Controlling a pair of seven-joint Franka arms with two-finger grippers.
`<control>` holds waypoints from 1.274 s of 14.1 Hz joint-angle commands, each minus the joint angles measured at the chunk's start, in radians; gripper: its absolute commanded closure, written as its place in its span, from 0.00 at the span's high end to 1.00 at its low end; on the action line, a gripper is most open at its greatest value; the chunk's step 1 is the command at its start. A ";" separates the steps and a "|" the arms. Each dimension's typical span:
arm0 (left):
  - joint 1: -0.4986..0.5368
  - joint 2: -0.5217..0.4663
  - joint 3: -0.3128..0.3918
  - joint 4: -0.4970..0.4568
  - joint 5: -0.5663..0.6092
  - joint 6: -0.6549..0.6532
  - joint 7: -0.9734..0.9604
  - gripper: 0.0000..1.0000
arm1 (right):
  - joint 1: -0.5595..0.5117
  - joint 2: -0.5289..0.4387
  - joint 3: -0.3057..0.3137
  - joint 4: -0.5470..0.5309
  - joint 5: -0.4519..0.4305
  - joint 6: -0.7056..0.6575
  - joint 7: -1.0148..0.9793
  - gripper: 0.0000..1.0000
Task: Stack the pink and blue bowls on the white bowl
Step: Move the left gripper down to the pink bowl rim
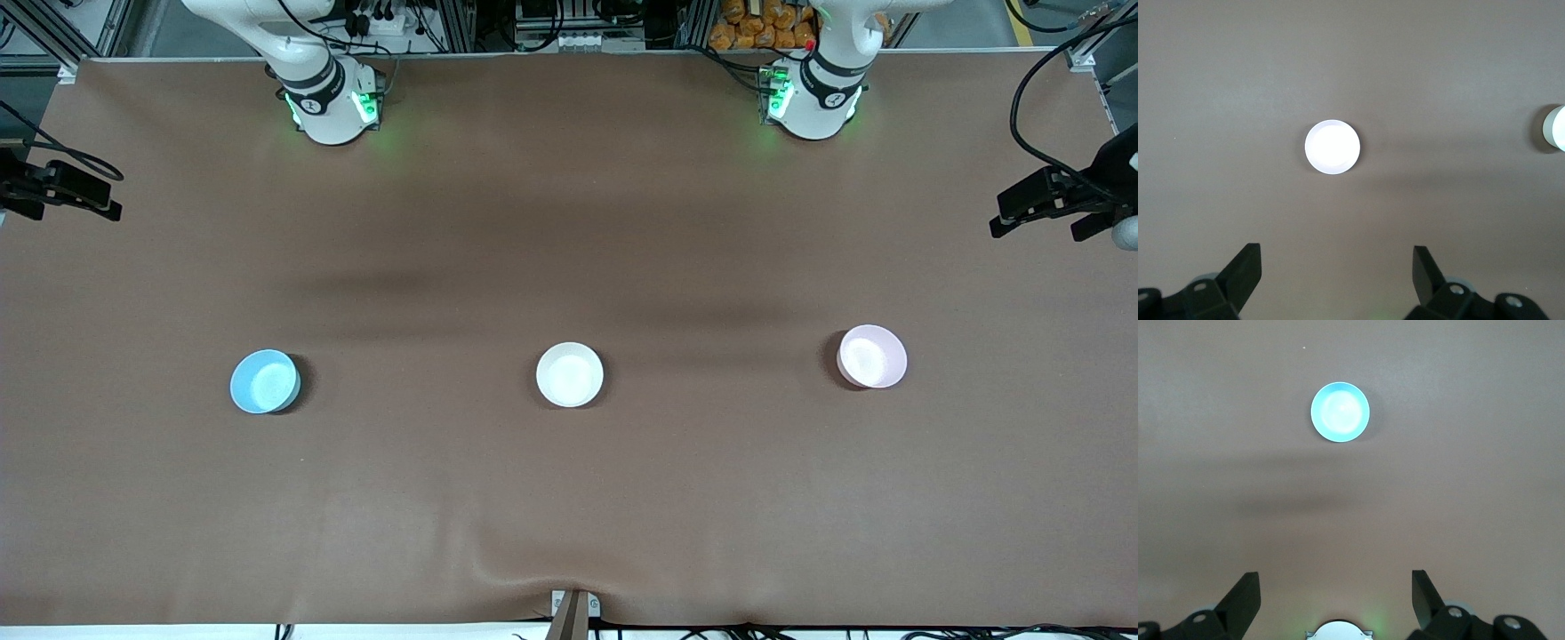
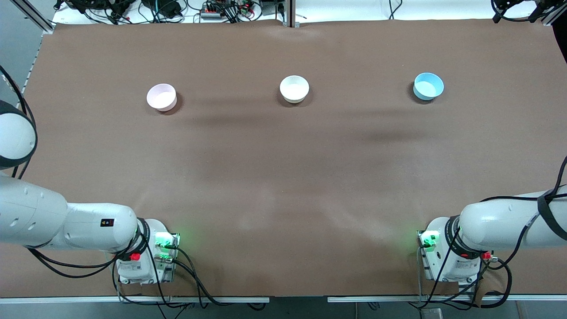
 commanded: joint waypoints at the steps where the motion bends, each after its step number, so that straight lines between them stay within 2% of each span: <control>1: -0.001 0.006 -0.002 0.013 -0.007 -0.016 -0.008 1.00 | 0.002 -0.014 0.002 -0.011 -0.012 -0.001 0.011 1.00; 10: 0.007 0.033 -0.001 0.000 -0.005 -0.016 -0.008 1.00 | 0.000 -0.012 0.002 -0.012 -0.012 0.004 0.010 1.00; 15: 0.024 0.095 0.002 -0.085 0.045 0.069 0.005 1.00 | 0.000 -0.011 0.002 -0.014 -0.012 0.005 0.010 1.00; 18: 0.053 0.106 0.002 -0.196 0.062 0.202 0.028 1.00 | -0.003 -0.009 0.002 -0.014 -0.012 0.007 0.010 1.00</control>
